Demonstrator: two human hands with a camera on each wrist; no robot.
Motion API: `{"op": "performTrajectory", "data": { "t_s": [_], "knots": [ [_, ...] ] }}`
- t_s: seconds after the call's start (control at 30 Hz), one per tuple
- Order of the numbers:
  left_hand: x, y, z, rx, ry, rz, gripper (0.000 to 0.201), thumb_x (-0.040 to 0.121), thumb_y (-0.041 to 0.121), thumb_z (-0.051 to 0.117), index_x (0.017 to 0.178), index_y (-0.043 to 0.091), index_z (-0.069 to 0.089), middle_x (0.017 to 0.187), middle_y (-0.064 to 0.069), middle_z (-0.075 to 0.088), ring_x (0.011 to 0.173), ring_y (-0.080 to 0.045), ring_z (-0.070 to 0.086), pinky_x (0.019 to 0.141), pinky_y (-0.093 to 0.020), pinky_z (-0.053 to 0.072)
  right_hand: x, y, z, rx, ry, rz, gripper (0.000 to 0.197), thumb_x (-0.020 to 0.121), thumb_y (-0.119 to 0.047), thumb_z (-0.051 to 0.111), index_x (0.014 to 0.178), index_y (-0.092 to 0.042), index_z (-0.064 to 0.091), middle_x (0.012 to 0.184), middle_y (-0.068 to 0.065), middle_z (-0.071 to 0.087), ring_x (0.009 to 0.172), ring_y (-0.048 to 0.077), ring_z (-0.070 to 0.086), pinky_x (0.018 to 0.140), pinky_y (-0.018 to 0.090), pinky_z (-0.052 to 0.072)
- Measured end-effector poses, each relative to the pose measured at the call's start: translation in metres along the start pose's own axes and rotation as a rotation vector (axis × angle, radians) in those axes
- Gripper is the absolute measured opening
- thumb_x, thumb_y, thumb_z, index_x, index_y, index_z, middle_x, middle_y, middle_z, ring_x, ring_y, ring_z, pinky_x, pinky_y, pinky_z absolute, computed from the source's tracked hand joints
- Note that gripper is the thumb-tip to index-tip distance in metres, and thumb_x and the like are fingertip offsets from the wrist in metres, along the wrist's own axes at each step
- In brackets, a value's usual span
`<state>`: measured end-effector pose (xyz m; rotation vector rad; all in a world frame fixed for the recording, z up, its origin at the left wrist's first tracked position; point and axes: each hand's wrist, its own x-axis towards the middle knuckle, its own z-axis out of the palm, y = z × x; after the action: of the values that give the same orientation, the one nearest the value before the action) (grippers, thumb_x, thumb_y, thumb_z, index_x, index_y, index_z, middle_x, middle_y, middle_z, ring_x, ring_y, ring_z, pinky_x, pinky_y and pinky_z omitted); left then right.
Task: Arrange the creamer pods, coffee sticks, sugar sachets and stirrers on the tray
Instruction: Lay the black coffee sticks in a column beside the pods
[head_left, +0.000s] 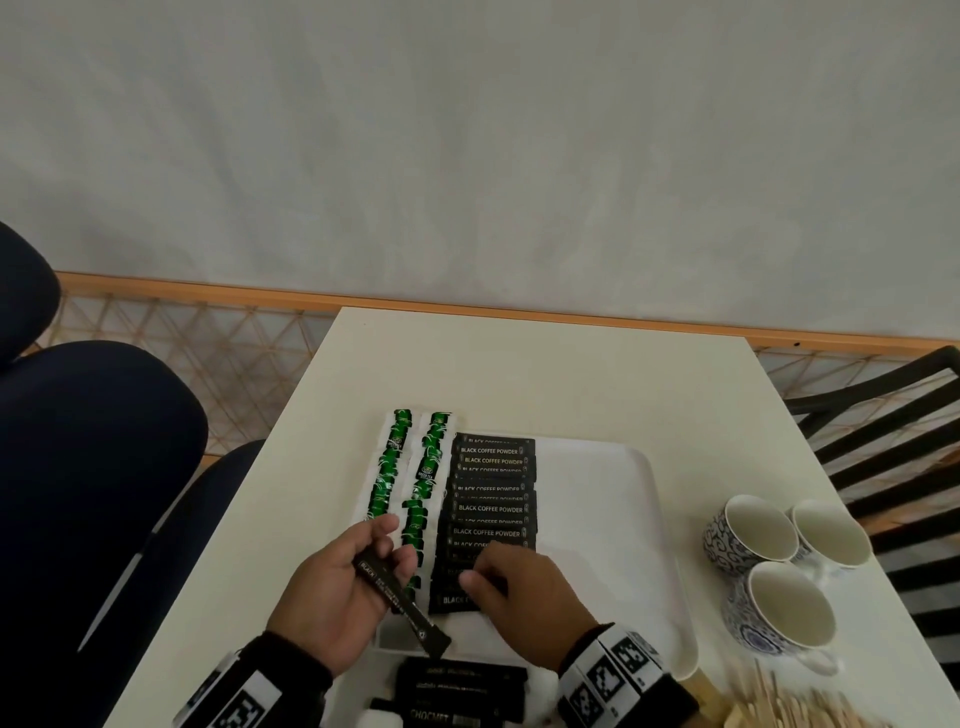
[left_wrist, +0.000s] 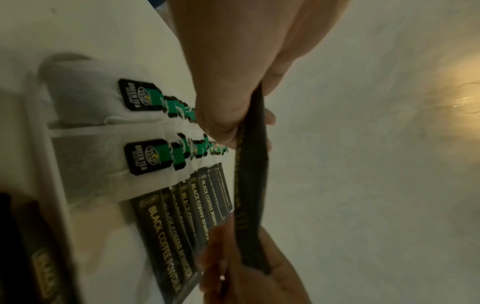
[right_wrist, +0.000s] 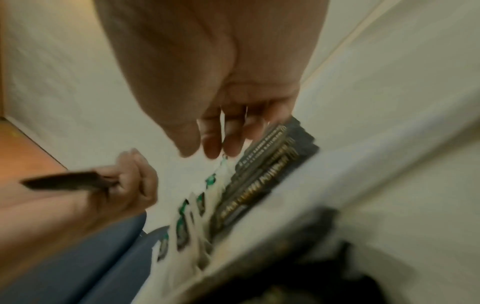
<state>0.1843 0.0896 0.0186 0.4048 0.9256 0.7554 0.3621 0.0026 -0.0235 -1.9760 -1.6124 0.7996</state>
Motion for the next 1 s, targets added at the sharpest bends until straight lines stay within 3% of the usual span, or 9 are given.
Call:
{"op": "performTrajectory", "data": {
  "t_s": [0.2, 0.33, 0.4, 0.47, 0.53, 0.63, 0.8, 0.93, 1.0],
  "knots": [
    [0.005, -0.005, 0.011, -0.026, -0.042, 0.093, 0.026, 0.100, 0.020, 0.042, 0.096, 0.001, 0.060, 0.068, -0.006, 0.048, 0.084, -0.028, 0.061, 0.074, -0.036, 0.060, 0.001, -0.028, -0.019, 0.659, -0.441, 0.012, 0.009, 0.093, -0.030, 0.061, 0.085, -0.026, 0.060, 0.083, 0.005, 0.068, 0.068, 0.014, 0.065, 0.061, 0.020, 0.049],
    [0.005, -0.005, 0.008, 0.101, -0.111, 0.151, 0.040, 0.102, 0.025, 0.033, 0.104, 0.002, 0.066, 0.079, -0.008, 0.054, 0.085, -0.024, 0.060, 0.081, -0.037, 0.056, 0.002, -0.030, -0.022, 0.655, -0.358, 0.014, 0.007, 0.090, -0.017, 0.066, 0.084, -0.020, 0.063, 0.074, 0.001, 0.069, 0.062, 0.014, 0.065, 0.056, 0.020, 0.049],
    [0.005, -0.006, 0.000, 0.375, -0.106, 0.205, 0.045, 0.103, 0.031, 0.029, 0.107, 0.014, 0.070, 0.081, -0.005, 0.047, 0.076, -0.016, 0.049, 0.080, -0.032, 0.046, 0.002, -0.027, -0.025, 0.614, -0.304, 0.034, 0.006, 0.090, -0.018, 0.066, 0.084, -0.019, 0.063, 0.073, 0.000, 0.070, 0.063, 0.014, 0.065, 0.058, 0.021, 0.050],
    [0.004, -0.008, -0.006, 0.650, -0.109, 0.236, 0.043, 0.102, 0.034, 0.031, 0.103, 0.024, 0.072, 0.073, -0.001, 0.042, 0.063, -0.013, 0.038, 0.063, -0.026, 0.038, 0.000, -0.022, -0.027, 0.551, -0.273, 0.045, 0.007, 0.088, -0.020, 0.067, 0.083, -0.021, 0.063, 0.077, 0.008, 0.072, 0.066, 0.016, 0.065, 0.061, 0.023, 0.052],
    [0.002, -0.008, -0.008, 0.738, -0.119, 0.217, 0.034, 0.101, 0.025, 0.040, 0.098, 0.015, 0.072, 0.061, 0.001, 0.040, 0.052, -0.011, 0.033, 0.049, -0.021, 0.030, -0.002, -0.017, -0.028, 0.513, -0.257, 0.066, 0.006, 0.087, -0.021, 0.068, 0.082, -0.021, 0.064, 0.080, 0.015, 0.072, 0.068, 0.018, 0.065, 0.063, 0.026, 0.054],
    [-0.002, -0.007, -0.005, 0.765, -0.122, 0.232, 0.019, 0.094, 0.004, 0.054, 0.086, 0.006, 0.071, 0.055, -0.002, 0.049, 0.049, -0.013, 0.042, 0.045, -0.020, 0.038, -0.007, -0.014, -0.029, 0.741, -0.294, 0.167, 0.009, 0.093, -0.019, 0.060, 0.087, -0.013, 0.059, 0.081, 0.015, 0.067, 0.066, 0.022, 0.065, 0.059, 0.028, 0.052],
    [-0.007, -0.012, -0.003, 0.855, -0.176, 0.304, 0.030, 0.081, -0.013, 0.064, 0.074, 0.014, 0.076, 0.068, -0.008, 0.067, 0.059, -0.018, 0.061, 0.056, -0.027, 0.051, -0.011, -0.009, -0.034, 1.013, -0.392, 0.312, 0.008, 0.099, -0.018, 0.050, 0.093, -0.012, 0.050, 0.078, 0.014, 0.064, 0.056, 0.020, 0.054, 0.050, 0.024, 0.039],
    [-0.005, -0.019, -0.005, 0.924, -0.145, 0.331, 0.034, 0.075, -0.014, 0.069, 0.071, 0.019, 0.077, 0.078, -0.006, 0.072, 0.070, -0.018, 0.065, 0.068, -0.032, 0.055, -0.015, 0.006, -0.030, 0.913, -0.315, 0.287, 0.010, 0.085, -0.006, 0.063, 0.089, -0.012, 0.057, 0.076, 0.009, 0.062, 0.059, 0.016, 0.056, 0.055, 0.025, 0.043],
    [-0.002, -0.018, -0.010, 0.954, -0.104, 0.343, 0.034, 0.078, -0.009, 0.069, 0.074, 0.024, 0.076, 0.082, -0.006, 0.073, 0.071, -0.015, 0.065, 0.069, -0.032, 0.055, -0.015, 0.013, -0.027, 0.622, -0.213, 0.234, 0.013, 0.080, -0.011, 0.068, 0.086, -0.020, 0.061, 0.075, 0.001, 0.065, 0.064, 0.011, 0.059, 0.062, 0.027, 0.049]
  ]
}}
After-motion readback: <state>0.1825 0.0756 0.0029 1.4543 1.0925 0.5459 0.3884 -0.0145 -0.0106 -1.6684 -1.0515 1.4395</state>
